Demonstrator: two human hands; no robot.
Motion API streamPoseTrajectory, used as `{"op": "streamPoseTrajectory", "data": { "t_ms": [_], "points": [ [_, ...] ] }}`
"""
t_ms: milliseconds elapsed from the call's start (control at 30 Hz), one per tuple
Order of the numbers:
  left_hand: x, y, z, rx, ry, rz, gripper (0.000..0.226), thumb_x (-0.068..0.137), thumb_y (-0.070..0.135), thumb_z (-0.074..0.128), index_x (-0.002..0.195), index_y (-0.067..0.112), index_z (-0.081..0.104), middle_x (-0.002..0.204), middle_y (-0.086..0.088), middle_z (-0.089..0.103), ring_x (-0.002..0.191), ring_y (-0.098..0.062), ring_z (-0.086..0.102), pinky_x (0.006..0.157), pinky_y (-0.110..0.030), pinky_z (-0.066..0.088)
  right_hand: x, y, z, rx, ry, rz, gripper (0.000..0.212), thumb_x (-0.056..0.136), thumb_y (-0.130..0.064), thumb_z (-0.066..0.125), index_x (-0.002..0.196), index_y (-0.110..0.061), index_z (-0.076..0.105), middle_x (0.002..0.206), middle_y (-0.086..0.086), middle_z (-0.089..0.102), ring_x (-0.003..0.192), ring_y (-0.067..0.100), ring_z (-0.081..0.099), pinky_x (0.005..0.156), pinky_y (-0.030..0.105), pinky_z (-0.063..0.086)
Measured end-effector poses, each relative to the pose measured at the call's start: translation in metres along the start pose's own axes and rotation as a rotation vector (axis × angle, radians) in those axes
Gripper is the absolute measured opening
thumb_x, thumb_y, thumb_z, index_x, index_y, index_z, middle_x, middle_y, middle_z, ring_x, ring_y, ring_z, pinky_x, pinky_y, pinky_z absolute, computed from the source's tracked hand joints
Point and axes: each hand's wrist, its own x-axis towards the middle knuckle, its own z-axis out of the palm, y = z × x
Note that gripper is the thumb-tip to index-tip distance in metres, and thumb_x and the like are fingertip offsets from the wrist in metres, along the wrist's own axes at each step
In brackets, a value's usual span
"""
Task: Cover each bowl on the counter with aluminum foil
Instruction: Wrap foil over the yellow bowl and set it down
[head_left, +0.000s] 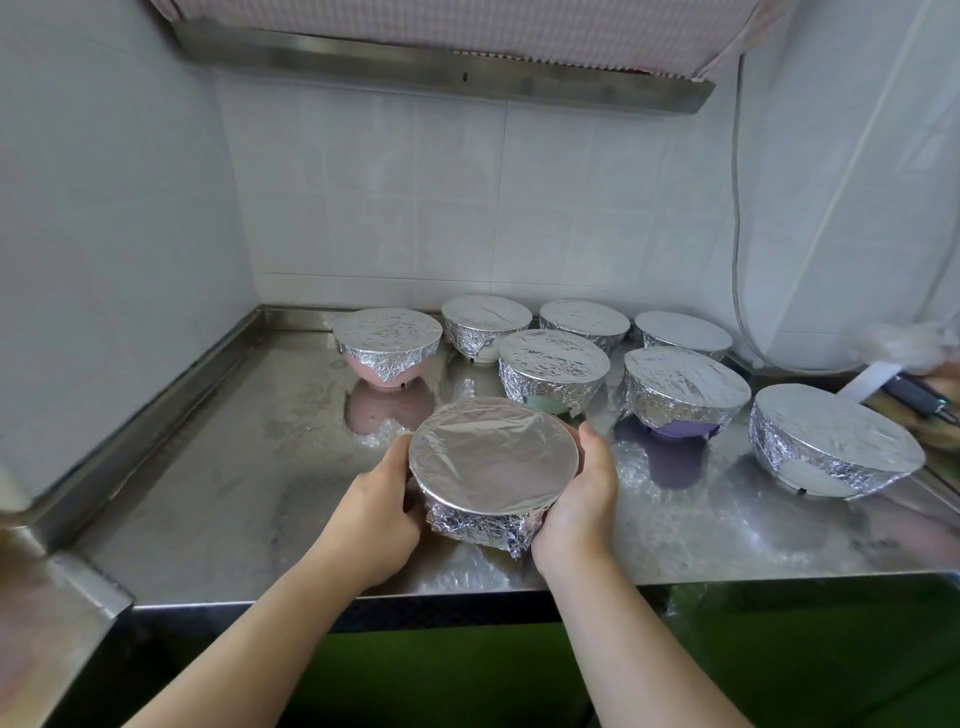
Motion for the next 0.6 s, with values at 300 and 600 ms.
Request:
{"op": "streamPoseTrajectory", "data": {
  "t_ms": [300,600],
  "points": [
    [0.003,0.009,-0.008,-0.537,0.397,-0.27,0.036,0.097,0.003,0.053,0.123,0.024,0.068,0.115,0.014,0.072,0.115,-0.008,0.065,0.092,-0.026,0.048,0.012,-0.004,-0.012,-0.001,-0.005,-0.018,0.047,0.108,-0.04,0.045,0.125,-0.007,0.074,0.111,0.012,0.08,0.112,0.037,0.072,0.101,0.048,0.053],
    [-0.01,0.068,0.05,-1.024,0.494,-0.338,0.038,0.108,0.035,0.044,0.141,0.031,0.062,0.139,0.021,0.062,0.133,-0.001,0.053,0.104,-0.019,0.038,-0.001,0.016,-0.002,0.06,0.057,0.066,0.057,0.088,-0.055,0.063,0.126,-0.014,0.075,0.118,0.009,0.079,0.115,0.032,0.073,0.112,0.055,0.05]
  ]
}}
